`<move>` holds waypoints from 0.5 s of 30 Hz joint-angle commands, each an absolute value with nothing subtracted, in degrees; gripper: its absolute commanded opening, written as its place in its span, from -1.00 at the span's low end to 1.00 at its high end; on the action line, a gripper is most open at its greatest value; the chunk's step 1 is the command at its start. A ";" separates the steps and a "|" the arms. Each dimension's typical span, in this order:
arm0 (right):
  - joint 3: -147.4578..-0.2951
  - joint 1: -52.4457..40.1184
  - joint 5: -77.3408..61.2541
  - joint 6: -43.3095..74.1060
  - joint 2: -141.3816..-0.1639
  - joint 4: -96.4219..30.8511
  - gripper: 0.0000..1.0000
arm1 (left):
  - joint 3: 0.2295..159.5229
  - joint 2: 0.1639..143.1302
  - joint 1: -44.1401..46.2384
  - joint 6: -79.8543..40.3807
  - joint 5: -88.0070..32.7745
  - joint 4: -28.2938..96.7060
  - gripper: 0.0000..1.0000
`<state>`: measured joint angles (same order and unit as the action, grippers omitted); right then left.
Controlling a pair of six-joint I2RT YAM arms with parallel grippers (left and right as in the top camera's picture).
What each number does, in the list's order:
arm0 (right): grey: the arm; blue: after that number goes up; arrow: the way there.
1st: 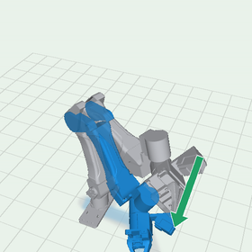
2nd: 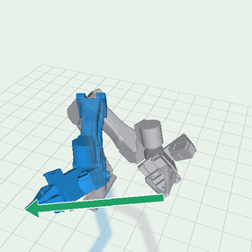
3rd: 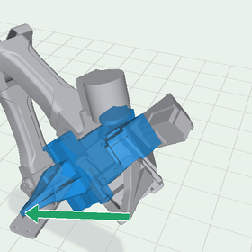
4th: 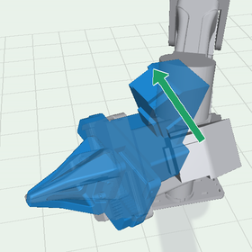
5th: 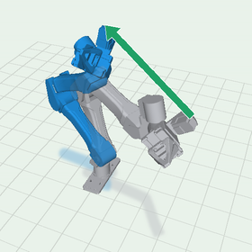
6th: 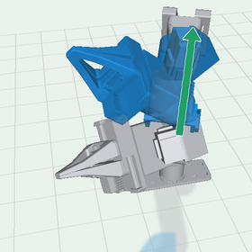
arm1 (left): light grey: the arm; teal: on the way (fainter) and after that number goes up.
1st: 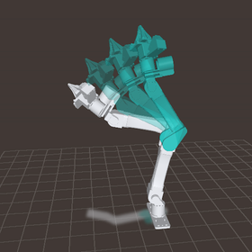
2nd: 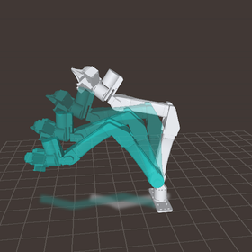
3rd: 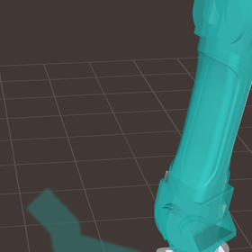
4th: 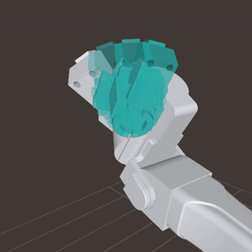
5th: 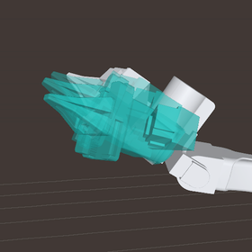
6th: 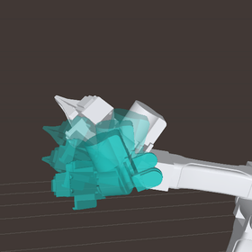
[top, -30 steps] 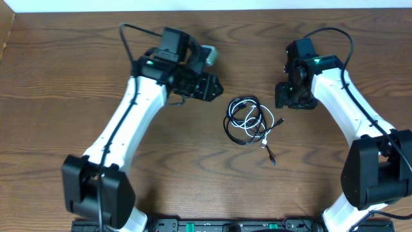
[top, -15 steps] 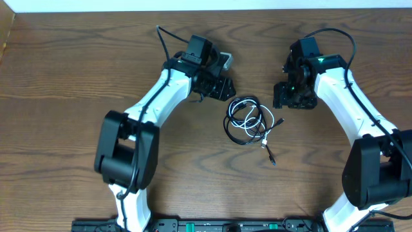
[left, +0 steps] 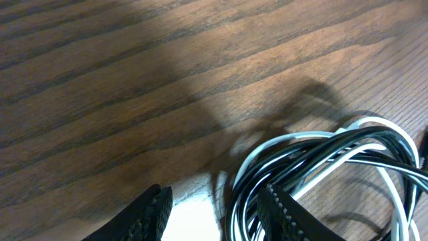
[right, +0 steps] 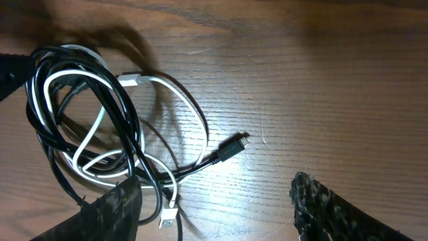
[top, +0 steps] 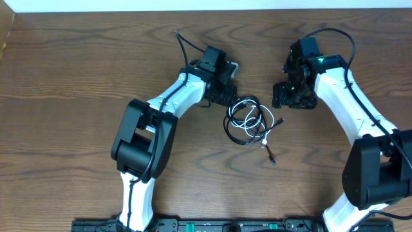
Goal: Untangle cables
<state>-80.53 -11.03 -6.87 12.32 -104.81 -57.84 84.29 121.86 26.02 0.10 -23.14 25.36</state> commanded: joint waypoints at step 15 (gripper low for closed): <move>-81.65 -10.81 -7.22 11.49 -103.39 -58.06 0.40 | 85.43 124.42 32.45 2.55 -15.27 30.17 -0.16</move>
<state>-80.53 -11.03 -6.87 12.32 -104.81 -58.00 84.95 122.58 30.17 1.78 -16.45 27.55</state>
